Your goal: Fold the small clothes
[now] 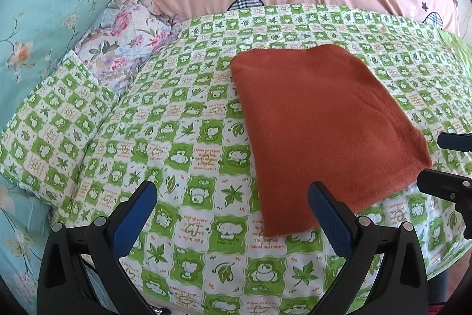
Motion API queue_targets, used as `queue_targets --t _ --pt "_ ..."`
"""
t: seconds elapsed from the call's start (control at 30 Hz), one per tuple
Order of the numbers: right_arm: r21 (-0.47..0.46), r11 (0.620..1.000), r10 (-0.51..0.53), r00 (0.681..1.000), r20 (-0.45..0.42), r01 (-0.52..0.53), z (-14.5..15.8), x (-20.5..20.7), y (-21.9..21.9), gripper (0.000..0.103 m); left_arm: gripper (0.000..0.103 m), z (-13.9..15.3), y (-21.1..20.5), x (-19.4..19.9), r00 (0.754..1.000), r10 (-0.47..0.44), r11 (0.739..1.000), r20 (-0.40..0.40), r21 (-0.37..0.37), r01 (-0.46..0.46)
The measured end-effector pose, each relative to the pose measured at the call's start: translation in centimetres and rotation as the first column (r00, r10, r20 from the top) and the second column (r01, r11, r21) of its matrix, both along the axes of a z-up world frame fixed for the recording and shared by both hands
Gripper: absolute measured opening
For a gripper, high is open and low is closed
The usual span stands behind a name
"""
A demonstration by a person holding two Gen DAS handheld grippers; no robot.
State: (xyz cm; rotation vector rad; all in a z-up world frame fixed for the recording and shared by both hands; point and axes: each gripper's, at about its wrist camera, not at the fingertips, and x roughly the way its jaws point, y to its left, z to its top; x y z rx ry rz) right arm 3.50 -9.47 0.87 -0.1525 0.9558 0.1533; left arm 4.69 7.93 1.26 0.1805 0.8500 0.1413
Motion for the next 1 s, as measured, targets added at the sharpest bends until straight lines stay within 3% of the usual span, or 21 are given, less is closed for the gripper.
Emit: queue_targets --t 1.0 --pt "0.035 0.999 -0.028 1.000 -0.011 0.028 -0.4 0.4 -0.6 0.102 0.102 -0.3 -1.3 1.0 1.000 -0.019 1.000 -0.013 -0.022 0.018"
